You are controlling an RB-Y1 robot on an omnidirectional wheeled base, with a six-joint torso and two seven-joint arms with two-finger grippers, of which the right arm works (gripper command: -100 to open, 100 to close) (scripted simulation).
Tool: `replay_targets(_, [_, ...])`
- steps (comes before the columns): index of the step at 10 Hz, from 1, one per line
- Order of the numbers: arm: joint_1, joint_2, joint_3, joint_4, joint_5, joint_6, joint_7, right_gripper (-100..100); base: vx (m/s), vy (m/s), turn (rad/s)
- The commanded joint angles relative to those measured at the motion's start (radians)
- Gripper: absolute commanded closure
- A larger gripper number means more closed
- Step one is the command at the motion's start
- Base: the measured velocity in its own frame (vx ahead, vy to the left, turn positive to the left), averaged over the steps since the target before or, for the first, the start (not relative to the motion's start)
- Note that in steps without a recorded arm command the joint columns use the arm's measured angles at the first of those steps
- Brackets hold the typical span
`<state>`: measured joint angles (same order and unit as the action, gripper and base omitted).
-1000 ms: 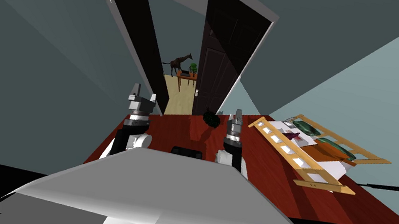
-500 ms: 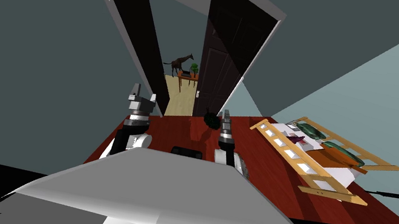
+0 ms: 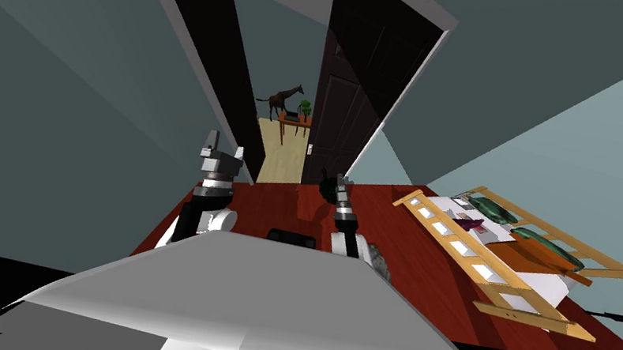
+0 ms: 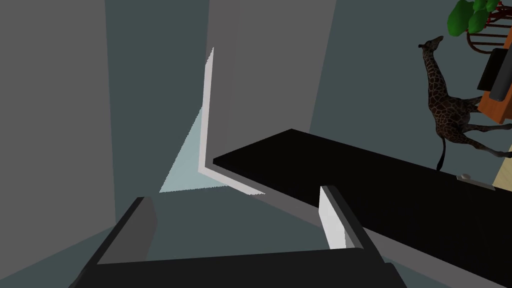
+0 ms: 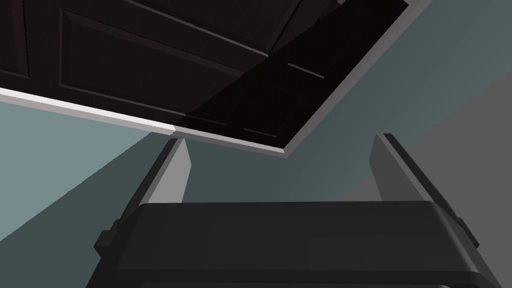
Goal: Push the door open
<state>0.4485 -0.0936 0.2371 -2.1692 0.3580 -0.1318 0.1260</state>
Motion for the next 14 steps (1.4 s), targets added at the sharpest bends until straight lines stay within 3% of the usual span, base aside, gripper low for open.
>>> replay_targets(1, [-0.012,-0.011,0.019,0.028,0.030,0.023,0.009,-100,0.086,0.031,0.024])
replay_targets(14, [-0.101,-0.102,0.196,0.219,0.295,0.259,0.079,-100,0.098,0.027,0.025])
